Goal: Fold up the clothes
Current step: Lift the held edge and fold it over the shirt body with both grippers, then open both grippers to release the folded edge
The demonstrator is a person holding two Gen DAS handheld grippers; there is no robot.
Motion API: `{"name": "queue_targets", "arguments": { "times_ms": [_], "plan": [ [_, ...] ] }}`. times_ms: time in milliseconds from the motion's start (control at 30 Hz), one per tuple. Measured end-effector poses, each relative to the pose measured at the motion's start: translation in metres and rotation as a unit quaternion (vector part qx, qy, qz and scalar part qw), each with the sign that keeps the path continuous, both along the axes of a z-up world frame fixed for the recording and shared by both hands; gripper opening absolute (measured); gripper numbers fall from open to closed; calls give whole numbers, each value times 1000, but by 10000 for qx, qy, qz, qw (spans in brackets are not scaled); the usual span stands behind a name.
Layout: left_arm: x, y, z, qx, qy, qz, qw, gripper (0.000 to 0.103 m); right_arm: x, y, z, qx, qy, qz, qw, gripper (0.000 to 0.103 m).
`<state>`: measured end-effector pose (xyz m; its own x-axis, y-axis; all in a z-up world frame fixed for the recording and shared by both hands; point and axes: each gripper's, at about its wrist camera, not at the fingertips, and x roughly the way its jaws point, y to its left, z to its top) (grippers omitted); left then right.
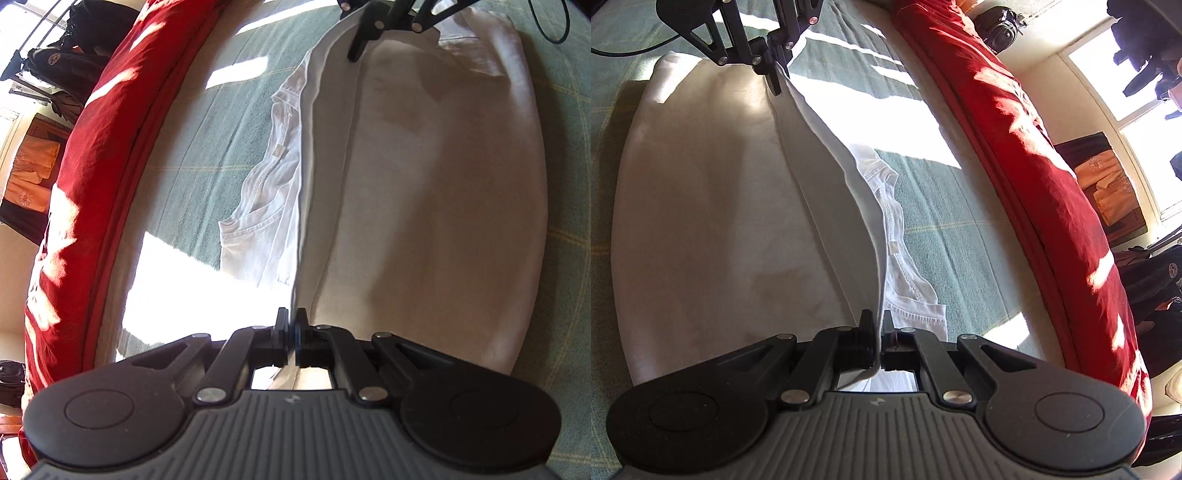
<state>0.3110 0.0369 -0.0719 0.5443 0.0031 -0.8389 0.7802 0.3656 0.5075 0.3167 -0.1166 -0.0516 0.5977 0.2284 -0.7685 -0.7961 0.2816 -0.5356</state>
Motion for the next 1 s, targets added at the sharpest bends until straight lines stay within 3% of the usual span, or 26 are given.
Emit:
{"name": "queue_targets", "arguments": {
  "times_ms": [433,533,667,767,933,1000],
  "plan": [
    [42,8,-34,-98,58,250,9996,2,41,7,-29,-47,384,-187,9991,3],
    [47,9,-40,-53,1,287,9996,12,46,7,-34,-36,448,-250,9987,3],
    [49,7,-42,-14,-82,314,9995,16,48,7,-36,19,414,-356,9985,15],
    [49,6,-38,-48,-304,332,9990,21,46,6,-33,101,344,-360,9987,32],
    [53,2,-24,-147,-580,455,9972,24,36,1,-23,241,239,-326,9989,43],
    [55,-1,-18,-167,-640,453,9968,24,29,-2,-17,315,168,-295,9989,52]
  ]
}}
